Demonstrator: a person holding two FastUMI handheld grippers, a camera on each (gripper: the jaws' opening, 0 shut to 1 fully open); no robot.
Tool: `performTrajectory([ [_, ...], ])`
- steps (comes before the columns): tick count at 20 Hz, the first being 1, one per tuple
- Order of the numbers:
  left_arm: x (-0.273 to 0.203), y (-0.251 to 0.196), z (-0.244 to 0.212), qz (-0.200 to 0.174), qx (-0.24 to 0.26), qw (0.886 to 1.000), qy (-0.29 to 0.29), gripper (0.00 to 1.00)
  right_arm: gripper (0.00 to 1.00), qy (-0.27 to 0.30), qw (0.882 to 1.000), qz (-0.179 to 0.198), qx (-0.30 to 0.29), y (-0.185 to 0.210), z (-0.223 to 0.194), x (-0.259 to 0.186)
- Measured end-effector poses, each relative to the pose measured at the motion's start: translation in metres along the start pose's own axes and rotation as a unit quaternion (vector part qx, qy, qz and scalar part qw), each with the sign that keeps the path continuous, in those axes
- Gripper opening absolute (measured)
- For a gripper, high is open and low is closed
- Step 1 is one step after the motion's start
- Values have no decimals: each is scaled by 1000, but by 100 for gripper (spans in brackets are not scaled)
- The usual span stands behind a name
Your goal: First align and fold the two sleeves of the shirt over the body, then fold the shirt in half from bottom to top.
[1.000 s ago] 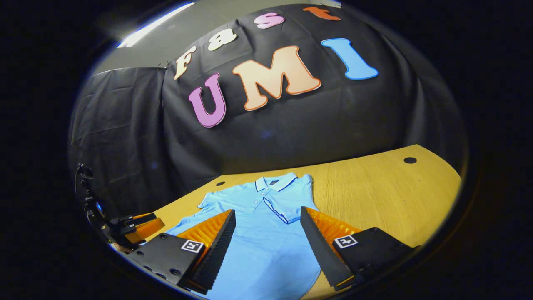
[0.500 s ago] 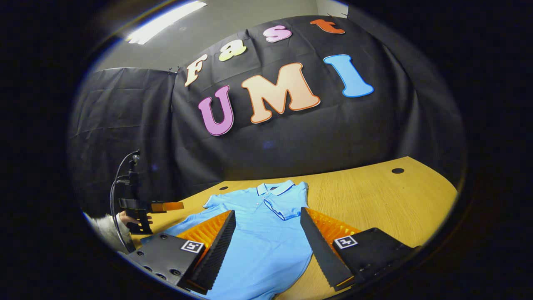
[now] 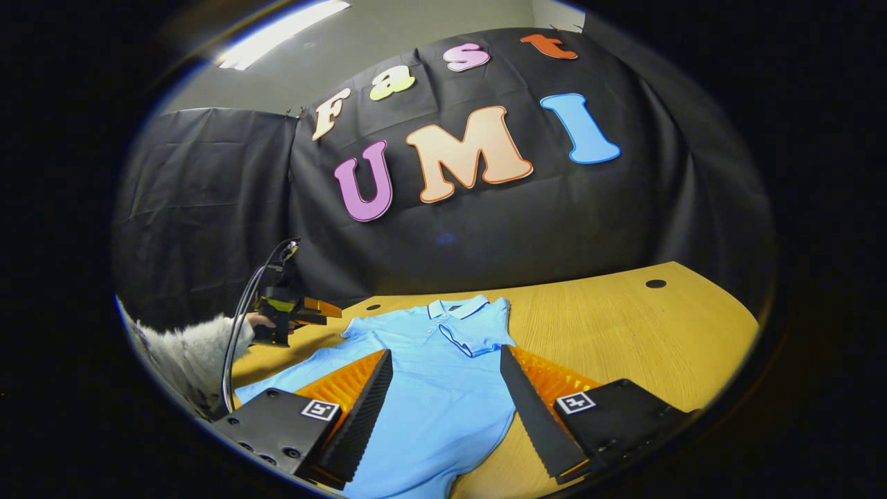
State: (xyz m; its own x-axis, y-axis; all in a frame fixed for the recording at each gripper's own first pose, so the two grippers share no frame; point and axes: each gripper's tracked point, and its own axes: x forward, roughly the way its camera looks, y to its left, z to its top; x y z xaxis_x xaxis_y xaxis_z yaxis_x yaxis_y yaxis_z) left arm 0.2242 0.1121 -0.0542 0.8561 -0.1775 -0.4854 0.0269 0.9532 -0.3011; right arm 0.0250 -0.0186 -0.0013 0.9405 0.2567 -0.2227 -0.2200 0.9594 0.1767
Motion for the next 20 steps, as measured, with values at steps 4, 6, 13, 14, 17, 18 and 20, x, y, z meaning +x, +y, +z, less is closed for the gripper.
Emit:
performTrajectory([
  [4, 32, 8, 7, 24, 26, 999, 17, 96, 97, -4, 1000, -6, 10, -8, 3, -2],
  [6, 47, 8, 7, 35, 47, 998, 25, 96, 97, -3, 1000, -9, 15, -13, 2, -1],
  [13, 63, 11, -8, 52, 66, 995, 48, 94, 97, 2, 999, -13, 32, -23, 1, -1],
  [14, 62, 13, -8, 54, 69, 995, 49, 94, 97, 2, 999, -12, 36, -23, 1, -1],
  [17, 62, 20, -12, 67, 81, 993, 58, 86, 97, 2, 999, -13, 45, -27, 2, -2],
  [18, 61, 22, -13, 71, 88, 992, 62, 83, 97, 2, 999, -14, 45, -28, 2, -3],
  [20, 62, 21, -11, 69, 88, 992, 60, 77, 92, 3, 999, -16, 47, -30, 1, -2],
])
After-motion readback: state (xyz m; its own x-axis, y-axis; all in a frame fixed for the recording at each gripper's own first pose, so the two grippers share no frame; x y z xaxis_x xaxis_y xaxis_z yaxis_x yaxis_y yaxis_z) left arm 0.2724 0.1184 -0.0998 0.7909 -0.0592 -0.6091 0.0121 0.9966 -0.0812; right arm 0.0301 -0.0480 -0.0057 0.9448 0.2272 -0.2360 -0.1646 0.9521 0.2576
